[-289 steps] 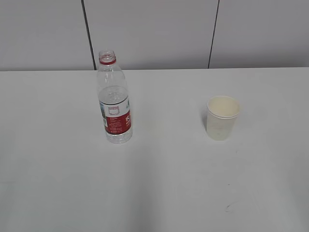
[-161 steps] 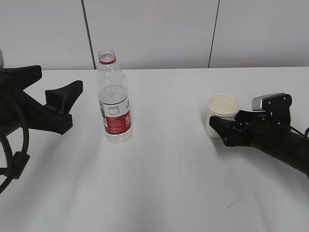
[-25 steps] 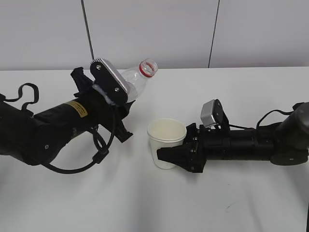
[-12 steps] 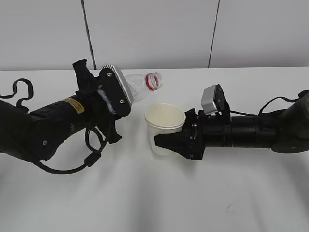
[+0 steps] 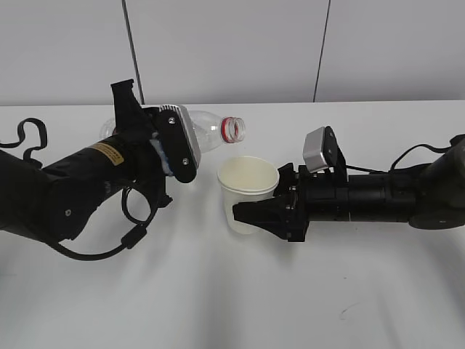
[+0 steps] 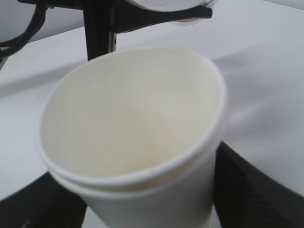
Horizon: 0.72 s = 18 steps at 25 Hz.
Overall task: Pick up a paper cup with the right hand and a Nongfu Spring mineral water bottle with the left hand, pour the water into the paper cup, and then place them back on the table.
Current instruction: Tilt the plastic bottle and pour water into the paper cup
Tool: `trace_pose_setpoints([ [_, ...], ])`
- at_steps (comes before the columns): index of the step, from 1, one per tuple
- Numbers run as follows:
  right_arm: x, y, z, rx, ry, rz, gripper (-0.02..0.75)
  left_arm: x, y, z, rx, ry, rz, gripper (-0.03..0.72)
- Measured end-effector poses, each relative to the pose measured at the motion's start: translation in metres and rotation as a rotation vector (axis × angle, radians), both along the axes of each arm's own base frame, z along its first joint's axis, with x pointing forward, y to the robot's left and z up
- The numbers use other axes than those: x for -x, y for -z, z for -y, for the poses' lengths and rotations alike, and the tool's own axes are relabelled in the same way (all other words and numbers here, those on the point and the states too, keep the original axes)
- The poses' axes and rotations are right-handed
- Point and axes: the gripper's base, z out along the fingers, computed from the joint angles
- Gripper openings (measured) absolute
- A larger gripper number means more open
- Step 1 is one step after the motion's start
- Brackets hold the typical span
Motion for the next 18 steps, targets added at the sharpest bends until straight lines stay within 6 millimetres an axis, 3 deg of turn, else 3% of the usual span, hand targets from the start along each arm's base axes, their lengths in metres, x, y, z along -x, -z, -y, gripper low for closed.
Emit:
trace_pose_setpoints([
  [18, 0.0006, 0.0003, -0.0001, 0.003, -0.007, 0.000, 0.529, -0.0022, -0.0056, -0.0027, -0.170, 0.002, 0.148, 0.307],
])
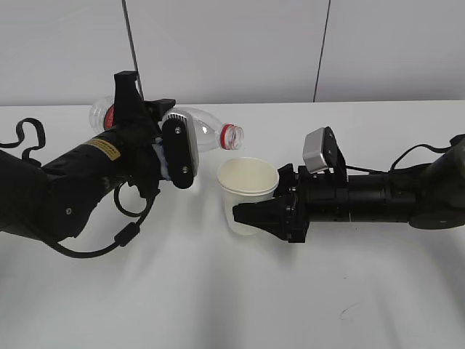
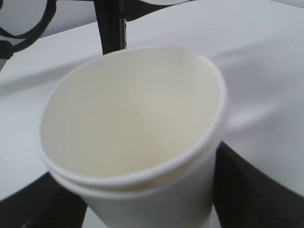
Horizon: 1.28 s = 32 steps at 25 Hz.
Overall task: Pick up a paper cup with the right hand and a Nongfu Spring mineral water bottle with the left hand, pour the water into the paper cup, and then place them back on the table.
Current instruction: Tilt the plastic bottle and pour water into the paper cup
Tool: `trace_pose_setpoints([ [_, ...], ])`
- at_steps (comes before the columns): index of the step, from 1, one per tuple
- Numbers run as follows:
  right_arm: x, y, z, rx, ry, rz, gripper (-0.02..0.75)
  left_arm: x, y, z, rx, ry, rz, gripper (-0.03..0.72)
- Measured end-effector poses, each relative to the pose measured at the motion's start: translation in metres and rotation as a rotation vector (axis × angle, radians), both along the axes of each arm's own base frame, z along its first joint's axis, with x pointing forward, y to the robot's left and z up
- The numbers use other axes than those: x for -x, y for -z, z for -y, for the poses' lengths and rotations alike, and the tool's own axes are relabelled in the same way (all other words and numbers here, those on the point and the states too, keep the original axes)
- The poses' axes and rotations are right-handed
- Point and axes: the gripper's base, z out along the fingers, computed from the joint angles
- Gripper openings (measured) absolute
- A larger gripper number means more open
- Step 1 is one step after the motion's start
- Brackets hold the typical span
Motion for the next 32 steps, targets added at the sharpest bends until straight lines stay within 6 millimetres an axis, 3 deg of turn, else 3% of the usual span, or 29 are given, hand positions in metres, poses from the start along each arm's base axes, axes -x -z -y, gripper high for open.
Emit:
trace_pose_setpoints([
  [32, -0.0016, -0.0007, 0.0004, -0.009, 0.019, -0.001, 0.529, -0.0019, -0.0057, -0.0030, -0.107, -0.022, 0.113, 0.307],
])
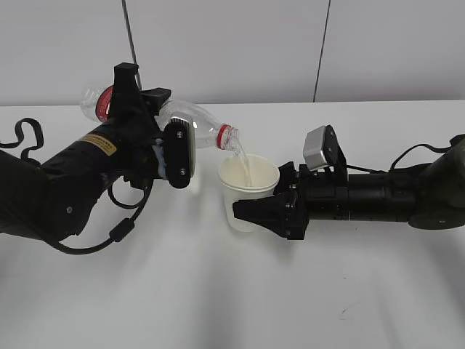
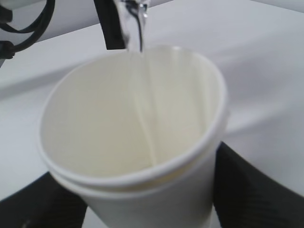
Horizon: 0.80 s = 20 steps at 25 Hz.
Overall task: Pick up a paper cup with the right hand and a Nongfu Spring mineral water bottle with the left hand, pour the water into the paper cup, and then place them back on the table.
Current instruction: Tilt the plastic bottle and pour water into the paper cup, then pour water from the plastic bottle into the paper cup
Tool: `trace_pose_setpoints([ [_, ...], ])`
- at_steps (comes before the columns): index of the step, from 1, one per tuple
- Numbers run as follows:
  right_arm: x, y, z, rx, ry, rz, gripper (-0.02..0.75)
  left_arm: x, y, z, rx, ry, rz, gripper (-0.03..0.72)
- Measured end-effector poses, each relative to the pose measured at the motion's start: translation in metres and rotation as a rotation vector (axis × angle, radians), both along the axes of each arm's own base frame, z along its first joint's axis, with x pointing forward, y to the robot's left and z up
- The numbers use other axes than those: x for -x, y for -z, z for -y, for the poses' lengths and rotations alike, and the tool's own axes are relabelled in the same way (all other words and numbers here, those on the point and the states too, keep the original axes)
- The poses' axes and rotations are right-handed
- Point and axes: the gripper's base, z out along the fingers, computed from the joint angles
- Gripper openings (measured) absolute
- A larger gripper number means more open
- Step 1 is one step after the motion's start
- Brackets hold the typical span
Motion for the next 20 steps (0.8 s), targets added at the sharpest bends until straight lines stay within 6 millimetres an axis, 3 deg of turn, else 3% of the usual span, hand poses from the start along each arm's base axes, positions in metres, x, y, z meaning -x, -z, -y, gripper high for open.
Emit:
trace_pose_setpoints([
  [20, 0.0000, 0.0000, 0.0000, 0.000, 0.000, 0.000, 0.529, -0.0002, -0.0012, -0.0002, -0.008, -0.001, 0.017, 0.307],
])
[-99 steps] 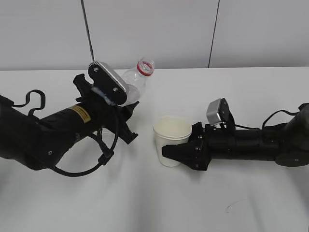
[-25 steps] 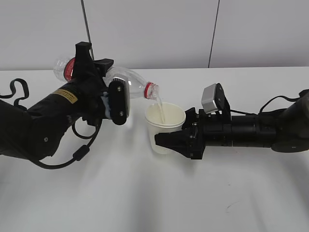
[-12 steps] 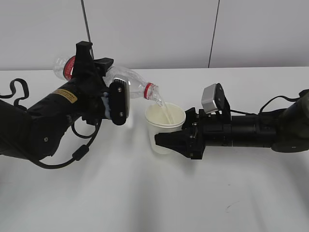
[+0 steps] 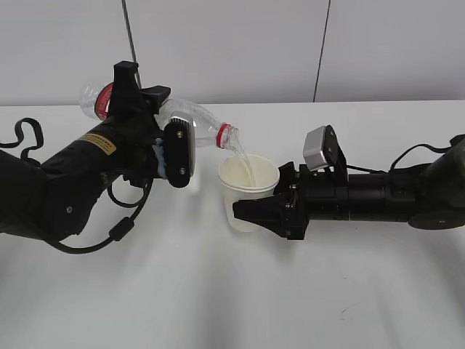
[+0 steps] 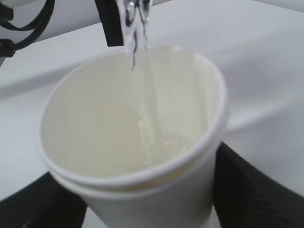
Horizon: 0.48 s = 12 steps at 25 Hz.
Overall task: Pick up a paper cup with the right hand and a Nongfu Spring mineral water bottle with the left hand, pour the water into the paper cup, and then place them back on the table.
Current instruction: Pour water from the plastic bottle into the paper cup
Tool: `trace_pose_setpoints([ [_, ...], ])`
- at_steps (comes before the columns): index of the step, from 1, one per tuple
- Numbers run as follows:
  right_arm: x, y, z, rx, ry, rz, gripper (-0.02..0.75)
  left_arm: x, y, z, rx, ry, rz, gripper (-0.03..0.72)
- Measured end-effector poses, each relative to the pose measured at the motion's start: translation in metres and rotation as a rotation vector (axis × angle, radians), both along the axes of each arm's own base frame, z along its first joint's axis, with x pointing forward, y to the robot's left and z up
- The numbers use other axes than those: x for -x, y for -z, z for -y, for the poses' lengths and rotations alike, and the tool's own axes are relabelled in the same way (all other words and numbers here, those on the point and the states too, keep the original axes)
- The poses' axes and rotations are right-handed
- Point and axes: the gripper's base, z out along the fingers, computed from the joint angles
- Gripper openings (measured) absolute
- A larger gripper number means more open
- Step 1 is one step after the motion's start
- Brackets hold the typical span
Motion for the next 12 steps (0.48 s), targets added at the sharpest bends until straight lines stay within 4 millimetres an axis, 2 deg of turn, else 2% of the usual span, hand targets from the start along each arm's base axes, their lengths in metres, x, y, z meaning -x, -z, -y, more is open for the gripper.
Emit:
trace_pose_setpoints([
  [12, -0.0001, 0.0002, 0.0001, 0.002, 0.001, -0.001, 0.528, -0.0004, -0.0038, -0.0004, 0.008, -0.005, 0.042, 0.307],
])
